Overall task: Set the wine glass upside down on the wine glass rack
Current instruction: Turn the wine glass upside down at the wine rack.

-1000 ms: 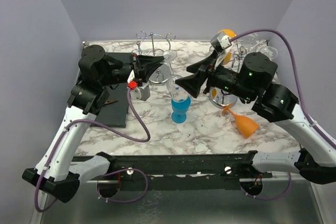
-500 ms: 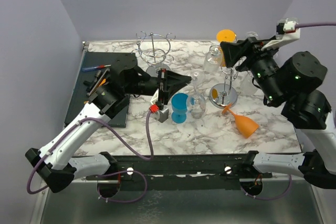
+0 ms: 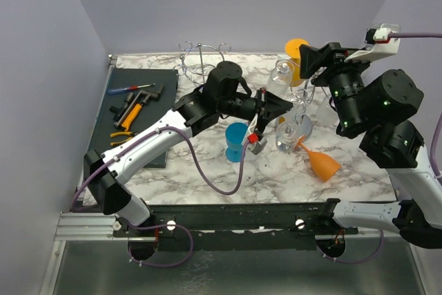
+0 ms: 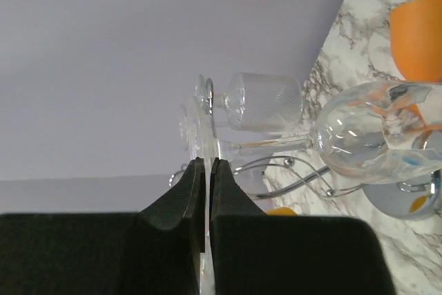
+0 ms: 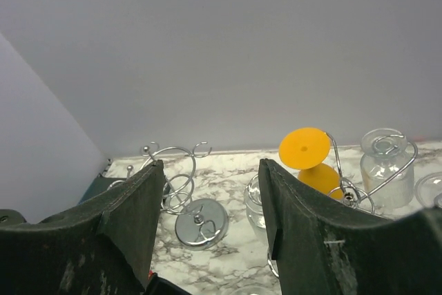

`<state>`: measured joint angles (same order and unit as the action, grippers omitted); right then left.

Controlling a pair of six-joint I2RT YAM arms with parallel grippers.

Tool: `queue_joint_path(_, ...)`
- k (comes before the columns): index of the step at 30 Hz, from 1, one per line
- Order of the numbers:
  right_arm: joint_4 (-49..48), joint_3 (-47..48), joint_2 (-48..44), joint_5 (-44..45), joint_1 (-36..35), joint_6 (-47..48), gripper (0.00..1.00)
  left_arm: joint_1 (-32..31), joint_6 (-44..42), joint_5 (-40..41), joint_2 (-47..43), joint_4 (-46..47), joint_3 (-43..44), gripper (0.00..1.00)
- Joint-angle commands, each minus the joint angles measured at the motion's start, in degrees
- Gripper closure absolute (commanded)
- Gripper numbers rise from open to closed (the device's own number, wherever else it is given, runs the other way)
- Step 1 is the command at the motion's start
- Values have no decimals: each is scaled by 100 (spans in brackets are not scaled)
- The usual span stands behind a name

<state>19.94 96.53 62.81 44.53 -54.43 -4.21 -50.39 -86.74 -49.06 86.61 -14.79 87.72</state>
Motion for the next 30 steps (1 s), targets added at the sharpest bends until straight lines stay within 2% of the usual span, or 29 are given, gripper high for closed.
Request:
queue_joint_path(1, -183, -5, -107, 183, -43, 147, 38, -166, -446, 5, 298, 222, 639, 100)
queue_joint_path(6, -392, -209, -353, 144, -41, 242, 39, -250, -699, 115, 727, -1, 1146, 100)
queue_joint_path(17, -563, -419, -530, 1, -40, 361, 40, -406, -1431, 1021, 1881, -1627, 2917, 100)
queue_joint_path(30, -674, -695, -829, -96, -37, 547, 40, -403, -1491, 1685, 2296, -1994, 3581, 100)
